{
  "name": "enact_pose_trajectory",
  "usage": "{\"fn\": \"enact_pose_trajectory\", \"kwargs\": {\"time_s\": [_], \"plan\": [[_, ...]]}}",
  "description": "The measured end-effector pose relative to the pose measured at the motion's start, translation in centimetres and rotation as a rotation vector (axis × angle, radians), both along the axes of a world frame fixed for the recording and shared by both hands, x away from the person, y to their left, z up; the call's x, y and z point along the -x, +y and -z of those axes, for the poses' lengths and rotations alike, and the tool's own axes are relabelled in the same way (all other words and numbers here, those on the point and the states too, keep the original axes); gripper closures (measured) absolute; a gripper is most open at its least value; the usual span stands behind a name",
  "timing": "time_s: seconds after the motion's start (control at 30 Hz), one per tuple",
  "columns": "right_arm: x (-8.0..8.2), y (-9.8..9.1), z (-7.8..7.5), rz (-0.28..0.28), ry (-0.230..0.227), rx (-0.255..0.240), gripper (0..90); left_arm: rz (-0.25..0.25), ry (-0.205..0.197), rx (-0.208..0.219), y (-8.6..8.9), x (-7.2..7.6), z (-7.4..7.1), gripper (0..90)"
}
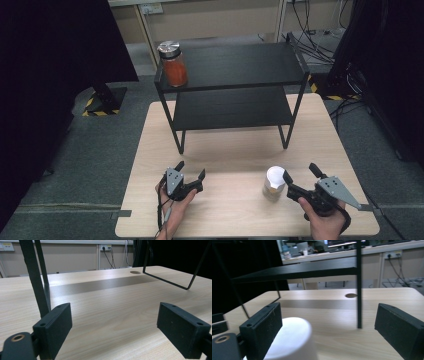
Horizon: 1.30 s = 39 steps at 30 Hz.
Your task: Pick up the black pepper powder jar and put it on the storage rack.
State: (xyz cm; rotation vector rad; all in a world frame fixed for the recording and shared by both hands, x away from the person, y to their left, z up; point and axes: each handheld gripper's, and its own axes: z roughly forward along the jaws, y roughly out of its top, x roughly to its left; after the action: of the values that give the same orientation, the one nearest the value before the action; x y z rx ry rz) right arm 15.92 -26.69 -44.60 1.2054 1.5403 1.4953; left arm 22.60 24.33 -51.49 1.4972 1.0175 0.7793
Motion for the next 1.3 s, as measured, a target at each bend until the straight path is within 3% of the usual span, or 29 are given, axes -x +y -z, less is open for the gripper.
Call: {"fn": "enact_pose_trajectory", "kwargs": {"time_s": [0.23,0.53,0.97,1.07,1.3], "plan": [[-0.1,1.8,0.3,-0.038,0.023,0.035,7.9,0.001,-0.003,-0.001,0.0,0.0,0.0,12.2],[-0.1,3.9,1.2,-0.042,0.049,0.094,12.1,0.002,-0.005,-0.003,0.0,0.0,0.0,12.3],[0.4,6.4,2.8,0.033,0.05,0.165,22.9,0.003,-0.003,-0.001,0.0,0.0,0.0,12.4],[0.4,6.6,3.0,0.053,0.048,0.155,27.8,0.004,-0.003,-0.003,0.0,0.0,0.0,12.4],[0.1,6.5,2.5,0.045,0.06,0.174,30.4,0.004,-0.005,-0.003,0.0,0.0,0.0,12.7]]}}
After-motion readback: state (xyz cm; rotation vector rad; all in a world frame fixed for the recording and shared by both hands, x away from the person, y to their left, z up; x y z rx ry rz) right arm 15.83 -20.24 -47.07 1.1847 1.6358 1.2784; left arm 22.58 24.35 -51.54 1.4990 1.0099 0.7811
